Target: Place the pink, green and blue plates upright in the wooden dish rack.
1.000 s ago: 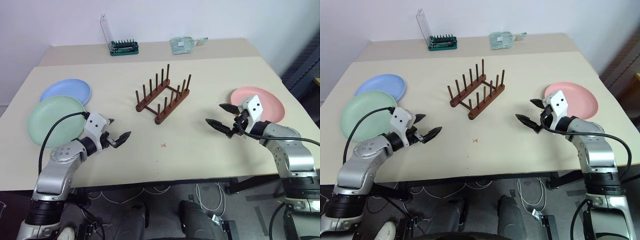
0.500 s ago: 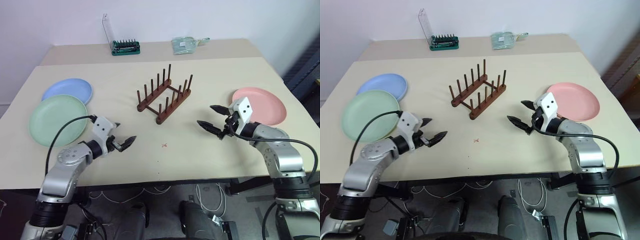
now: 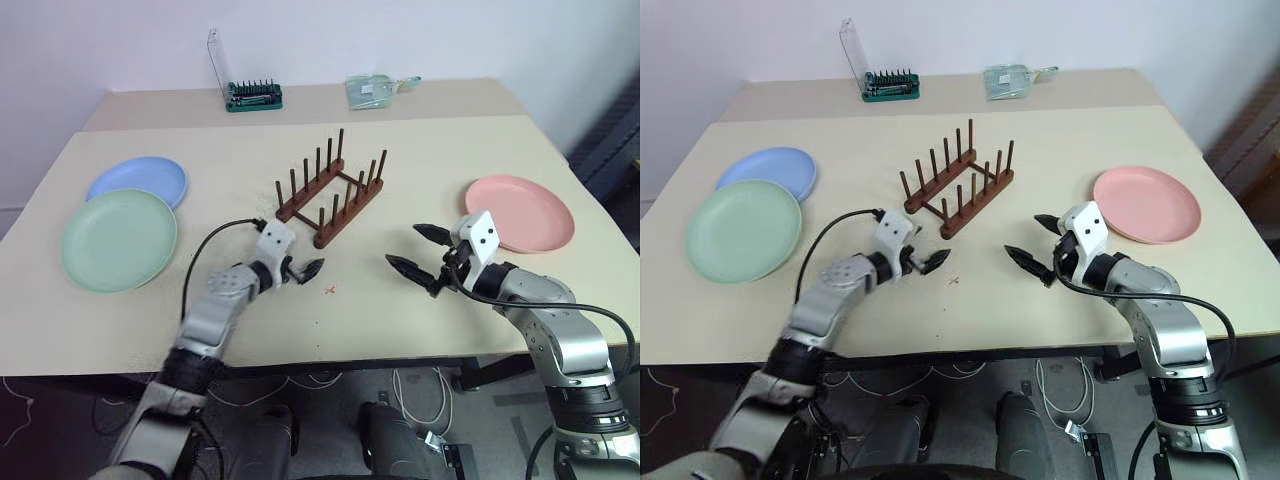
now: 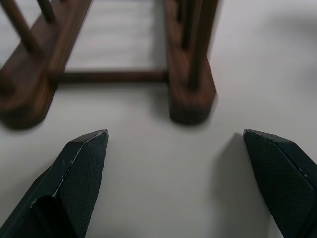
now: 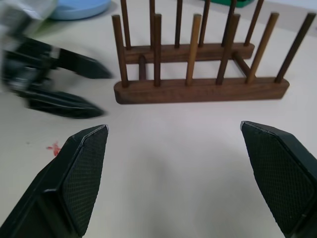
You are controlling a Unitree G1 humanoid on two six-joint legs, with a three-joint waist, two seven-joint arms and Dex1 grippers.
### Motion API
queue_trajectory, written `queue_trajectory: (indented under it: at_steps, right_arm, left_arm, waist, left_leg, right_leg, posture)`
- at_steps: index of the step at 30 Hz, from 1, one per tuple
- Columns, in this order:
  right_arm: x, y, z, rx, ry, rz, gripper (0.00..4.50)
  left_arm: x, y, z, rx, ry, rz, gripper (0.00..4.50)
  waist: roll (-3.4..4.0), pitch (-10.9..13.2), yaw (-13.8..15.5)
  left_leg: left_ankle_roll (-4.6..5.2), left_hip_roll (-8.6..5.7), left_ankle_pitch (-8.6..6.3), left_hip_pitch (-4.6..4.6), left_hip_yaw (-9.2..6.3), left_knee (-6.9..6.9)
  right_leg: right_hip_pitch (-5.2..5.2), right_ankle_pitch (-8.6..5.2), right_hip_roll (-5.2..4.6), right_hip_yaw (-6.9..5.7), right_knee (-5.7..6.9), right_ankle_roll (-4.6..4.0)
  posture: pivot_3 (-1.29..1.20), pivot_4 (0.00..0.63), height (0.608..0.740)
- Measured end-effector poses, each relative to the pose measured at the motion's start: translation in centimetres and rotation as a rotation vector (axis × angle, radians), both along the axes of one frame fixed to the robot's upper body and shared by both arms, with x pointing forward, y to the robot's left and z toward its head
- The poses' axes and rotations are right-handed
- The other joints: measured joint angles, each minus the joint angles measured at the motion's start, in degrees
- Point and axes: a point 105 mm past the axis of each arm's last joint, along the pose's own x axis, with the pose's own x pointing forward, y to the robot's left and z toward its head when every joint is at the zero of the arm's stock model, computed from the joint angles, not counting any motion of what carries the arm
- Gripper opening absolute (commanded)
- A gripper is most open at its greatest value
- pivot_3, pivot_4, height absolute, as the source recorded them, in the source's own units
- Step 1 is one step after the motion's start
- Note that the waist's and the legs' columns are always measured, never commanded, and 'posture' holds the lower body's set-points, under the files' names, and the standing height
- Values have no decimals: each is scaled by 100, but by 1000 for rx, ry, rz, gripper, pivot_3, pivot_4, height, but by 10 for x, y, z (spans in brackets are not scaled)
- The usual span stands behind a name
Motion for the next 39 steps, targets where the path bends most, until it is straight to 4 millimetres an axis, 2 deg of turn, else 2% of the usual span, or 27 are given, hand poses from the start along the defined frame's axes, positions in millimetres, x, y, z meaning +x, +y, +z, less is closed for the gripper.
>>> queue_trajectory:
  at_steps: [4,5,7,12,13,19,24,28,31,34,38,39]
  right_arm:
    - [-1,-1,-3,-1,14,-15,4364]
    - [-1,-2,-3,-1,14,-17,4456]
    - [-1,-2,-3,-1,11,-20,4500]
    - [-1,-2,-3,-2,10,-24,4500]
    - [-1,-2,-3,-2,9,-25,4500]
    - [0,-3,-4,-20,10,-28,4500]
    - [-5,-12,-11,-96,34,-30,4500]
    - [-13,-26,-23,-150,85,-32,4500]
    - [-18,-32,-27,-170,107,-30,4500]
    - [-24,-38,-34,-189,139,-35,4500]
    - [-26,-40,-39,-193,155,-44,4500]
    - [-26,-40,-39,-193,154,-45,4500]
  left_arm:
    - [2,-12,-1,-21,-4,-32,4500]
    - [1,-14,-1,-21,-6,-44,4241]
    - [0,-17,-2,-26,-11,-60,3609]
    - [-1,-20,-2,-37,-12,-80,1041]
    - [-1,-20,-1,-37,-21,-80,676]
    - [-2,-18,-2,27,-64,-103,677]
    - [-11,-14,-3,75,-90,-230,677]
    - [-40,-11,1,66,-50,-488,677]
    - [-53,-11,2,80,-26,-620,677]
    - [-55,-6,1,103,-14,-667,677]
    - [-45,-1,-1,138,-9,-660,677]
    - [-42,-1,-2,140,-4,-652,1177]
  waist:
    - [3,-2,-15]
    - [3,-2,-13]
    - [4,-2,-13]
    - [3,-2,-11]
    - [3,-2,-11]
    - [4,-3,-13]
    - [4,-2,-14]
    - [5,-2,-22]
    - [6,-2,-21]
    - [5,-1,-18]
    - [5,-1,-20]
    - [5,-1,-24]
  left_leg:
    - [0,0,0,2,0,-2]
    - [0,0,0,2,0,-1]
    - [0,0,0,2,0,0]
    - [0,-1,0,1,0,0]
    - [0,-1,0,1,0,0]
    - [0,-1,0,2,0,0]
    - [0,-1,0,1,1,-1]
    - [1,1,-1,0,1,-3]
    - [1,1,-1,0,1,0]
    - [2,1,-1,0,1,0]
    - [2,1,-1,1,1,0]
    - [2,2,-1,1,1,0]
  right_leg:
    - [0,0,0,0,2,0]
    - [0,0,0,0,2,0]
    - [1,0,0,0,1,0]
    - [1,0,0,0,1,0]
    - [1,0,0,0,1,0]
    - [1,0,0,0,1,1]
    - [1,0,0,0,0,0]
    - [0,-1,0,0,0,-1]
    - [1,-1,0,0,1,-1]
    - [1,-1,1,0,1,0]
    - [1,-1,0,0,1,0]
    - [1,-1,1,0,1,0]
  posture:
    - [0,150,740]
    - [0,150,740]
    - [0,150,740]
    - [0,150,740]
    - [0,150,740]
    - [0,150,740]
    - [0,150,740]
    - [0,150,740]
    - [0,150,740]
    - [0,150,740]
    - [0,150,740]
    - [0,150,740]
